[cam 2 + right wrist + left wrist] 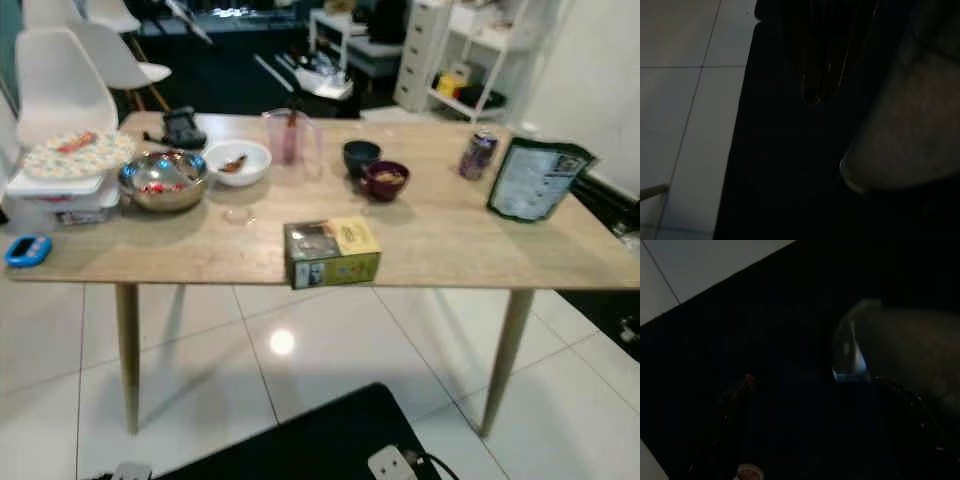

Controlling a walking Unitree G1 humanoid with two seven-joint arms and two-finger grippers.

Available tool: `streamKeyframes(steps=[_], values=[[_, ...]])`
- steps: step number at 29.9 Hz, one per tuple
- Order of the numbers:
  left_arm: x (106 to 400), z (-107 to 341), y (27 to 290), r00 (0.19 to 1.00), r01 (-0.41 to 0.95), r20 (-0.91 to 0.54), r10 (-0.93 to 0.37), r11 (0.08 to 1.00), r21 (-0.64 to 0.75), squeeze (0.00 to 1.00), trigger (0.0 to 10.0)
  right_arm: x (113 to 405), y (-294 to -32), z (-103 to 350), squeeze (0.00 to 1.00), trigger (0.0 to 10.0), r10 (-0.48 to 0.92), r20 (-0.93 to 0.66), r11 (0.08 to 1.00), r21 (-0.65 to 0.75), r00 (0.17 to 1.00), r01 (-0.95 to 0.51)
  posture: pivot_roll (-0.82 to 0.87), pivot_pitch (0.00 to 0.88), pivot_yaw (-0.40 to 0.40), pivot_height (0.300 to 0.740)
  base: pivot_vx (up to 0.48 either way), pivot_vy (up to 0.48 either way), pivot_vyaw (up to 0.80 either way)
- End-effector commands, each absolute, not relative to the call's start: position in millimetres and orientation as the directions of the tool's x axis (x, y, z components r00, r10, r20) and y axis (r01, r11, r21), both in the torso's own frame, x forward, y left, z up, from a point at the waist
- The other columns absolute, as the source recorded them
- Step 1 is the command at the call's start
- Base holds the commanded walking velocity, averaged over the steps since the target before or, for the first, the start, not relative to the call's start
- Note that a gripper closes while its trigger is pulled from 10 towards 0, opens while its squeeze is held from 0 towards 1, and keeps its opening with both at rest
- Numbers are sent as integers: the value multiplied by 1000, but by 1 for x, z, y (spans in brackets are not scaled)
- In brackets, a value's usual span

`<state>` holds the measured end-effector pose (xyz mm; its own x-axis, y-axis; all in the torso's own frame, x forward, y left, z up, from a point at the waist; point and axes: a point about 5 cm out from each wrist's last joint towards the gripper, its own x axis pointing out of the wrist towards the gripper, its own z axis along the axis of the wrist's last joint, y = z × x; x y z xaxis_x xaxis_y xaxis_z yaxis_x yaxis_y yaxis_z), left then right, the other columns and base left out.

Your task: Restocking fridge

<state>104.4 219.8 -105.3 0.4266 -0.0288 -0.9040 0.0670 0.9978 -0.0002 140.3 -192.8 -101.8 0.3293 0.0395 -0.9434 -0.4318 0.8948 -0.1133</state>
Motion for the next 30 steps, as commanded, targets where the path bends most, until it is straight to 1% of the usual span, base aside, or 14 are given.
streamKeyframes(steps=[1, 3, 10, 14, 30], values=[[107, -105, 218, 427, 78, -904, -36, 997, -3, 0, 10000, 140, -191, -102, 0, 10000, 41, -945, 894, -110, 323, -435, 44, 0, -44, 740, 274, 0, 0], [107, -105, 218, 427, 75, -904, -30, 997, 2, 0, 10000, 140, -191, -102, 0, 10000, 41, -945, 894, -111, 324, -435, 44, 0, -45, 740, 262, 0, 0], [108, -105, 217, 432, 60, -901, -25, 998, 1, 0, 10000, 140, -192, -102, 0, 10000, 40, -946, 893, -111, 323, -437, 46, 0, -48, 740, 0, 0, 0], [108, -105, 217, 430, 79, -902, -32, 997, 2, 0, 10000, 140, -192, -102, 0, 10000, 40, -946, 892, -112, 323, -438, 47, 0, -49, 740, 0, 0, 0], [108, -106, 213, 431, 76, -902, -42, 997, -11, 0, 10000, 142, -194, -101, 0, 10000, 36, -945, 886, -120, 325, -447, 43, 0, -57, 740, 0, -442, 0]])
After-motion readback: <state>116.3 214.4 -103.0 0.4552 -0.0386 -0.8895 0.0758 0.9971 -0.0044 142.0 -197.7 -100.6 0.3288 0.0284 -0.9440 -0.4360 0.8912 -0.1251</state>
